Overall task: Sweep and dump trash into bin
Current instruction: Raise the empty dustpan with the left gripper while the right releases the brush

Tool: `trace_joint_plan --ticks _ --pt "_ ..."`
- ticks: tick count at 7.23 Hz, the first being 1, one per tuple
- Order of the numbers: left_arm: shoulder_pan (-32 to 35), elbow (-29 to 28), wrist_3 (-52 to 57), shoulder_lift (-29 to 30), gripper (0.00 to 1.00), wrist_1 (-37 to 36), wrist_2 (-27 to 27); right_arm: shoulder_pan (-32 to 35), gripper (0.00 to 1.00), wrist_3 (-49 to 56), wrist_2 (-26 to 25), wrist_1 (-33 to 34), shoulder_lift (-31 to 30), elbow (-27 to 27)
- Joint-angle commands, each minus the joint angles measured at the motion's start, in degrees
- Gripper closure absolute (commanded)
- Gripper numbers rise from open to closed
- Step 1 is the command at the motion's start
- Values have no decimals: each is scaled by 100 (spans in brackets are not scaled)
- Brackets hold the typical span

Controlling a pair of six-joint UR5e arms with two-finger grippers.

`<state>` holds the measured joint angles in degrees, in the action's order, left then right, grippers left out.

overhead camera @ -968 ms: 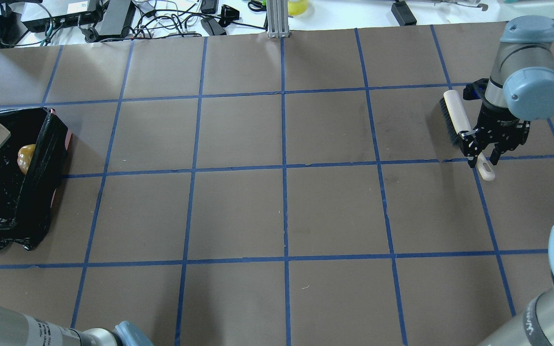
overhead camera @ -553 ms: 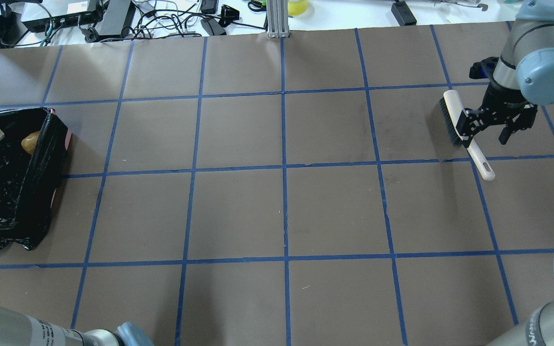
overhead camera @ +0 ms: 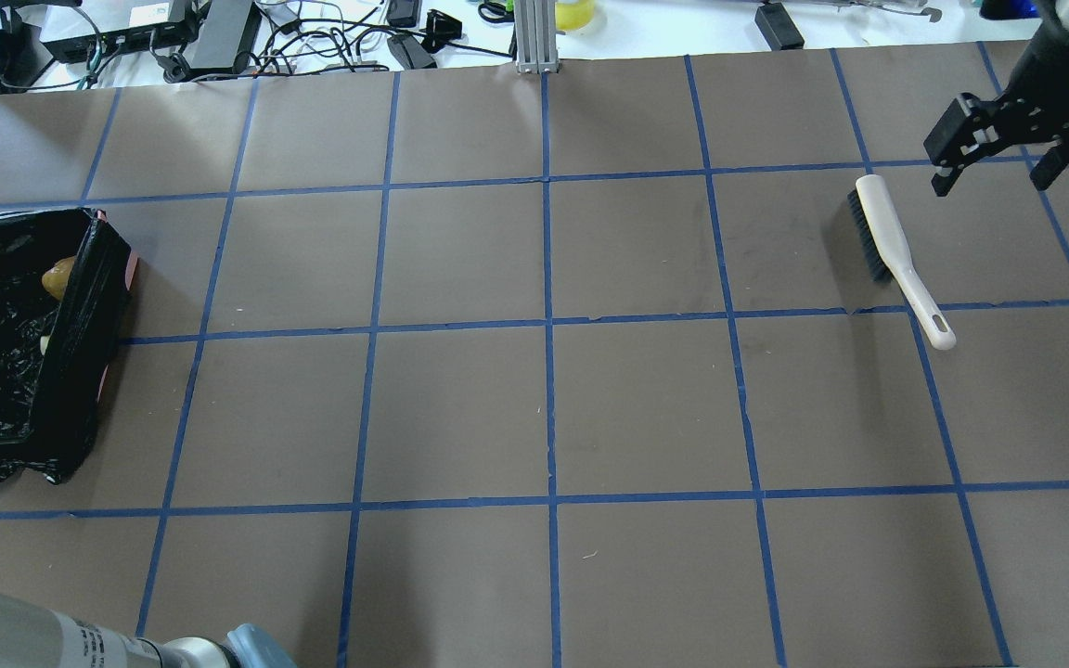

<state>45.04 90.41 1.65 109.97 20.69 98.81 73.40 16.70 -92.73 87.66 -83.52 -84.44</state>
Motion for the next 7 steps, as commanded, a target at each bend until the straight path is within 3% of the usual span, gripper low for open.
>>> trace_joint_plan --ticks 1,2,5,7 --pt "118 3 72 -115 100 169 -19 697 1 -655 106 -755 -129 671" --pt "285 -93 151 -221 100 416 7 1119 1 -1164 272 -881 -147 753" --pt "628 -103 1149 -301 100 -55 25 1800 5 -1871 291 -882 -322 675" --pt "647 -16 1784 -135 100 -1238 16 1809 5 -2038 308 -734 -349 526"
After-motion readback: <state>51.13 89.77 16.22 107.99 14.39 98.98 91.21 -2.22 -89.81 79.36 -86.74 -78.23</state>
